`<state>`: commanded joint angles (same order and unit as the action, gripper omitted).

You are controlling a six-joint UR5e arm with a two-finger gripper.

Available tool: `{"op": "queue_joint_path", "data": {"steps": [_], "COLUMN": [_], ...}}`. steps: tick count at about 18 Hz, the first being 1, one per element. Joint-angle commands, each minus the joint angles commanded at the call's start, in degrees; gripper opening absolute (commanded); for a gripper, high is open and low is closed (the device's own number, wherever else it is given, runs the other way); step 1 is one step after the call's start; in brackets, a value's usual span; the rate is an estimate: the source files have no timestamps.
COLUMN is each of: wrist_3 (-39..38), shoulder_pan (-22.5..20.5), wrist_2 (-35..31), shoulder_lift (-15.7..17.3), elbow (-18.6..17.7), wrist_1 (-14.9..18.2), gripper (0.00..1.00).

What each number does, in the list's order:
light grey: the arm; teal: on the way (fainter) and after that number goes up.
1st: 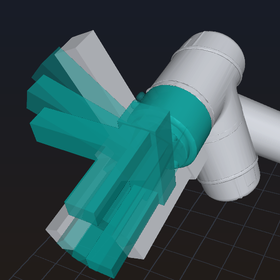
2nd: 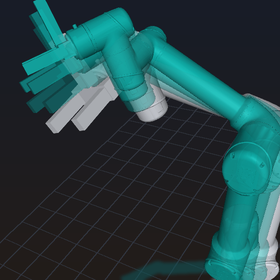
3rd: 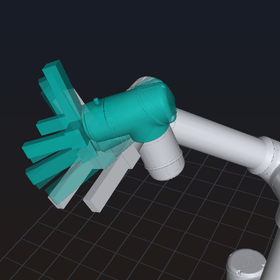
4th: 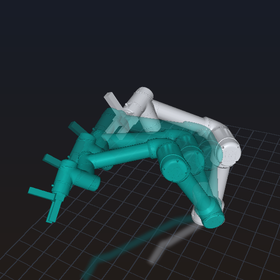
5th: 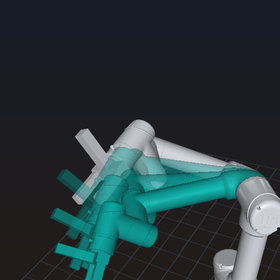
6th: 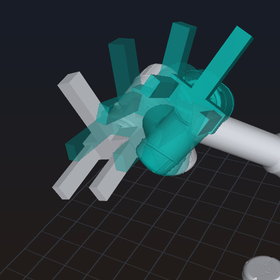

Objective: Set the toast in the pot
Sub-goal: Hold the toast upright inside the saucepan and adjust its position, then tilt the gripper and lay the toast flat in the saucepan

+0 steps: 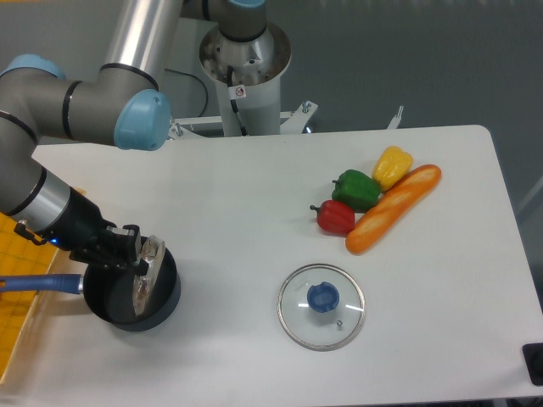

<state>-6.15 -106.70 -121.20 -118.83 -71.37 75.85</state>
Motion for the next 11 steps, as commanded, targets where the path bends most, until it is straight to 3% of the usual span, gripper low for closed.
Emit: {"op": "queue_joint_path", "data": {"steps": [11], "wrist_3": [-1.2], "shoulder_pan": [3.3], "wrist_2": [-2.1], "shoulder_lift": [-1.9], "elbow": [-1.8], "wrist_1": [-1.6], "gripper": [0.00]}}
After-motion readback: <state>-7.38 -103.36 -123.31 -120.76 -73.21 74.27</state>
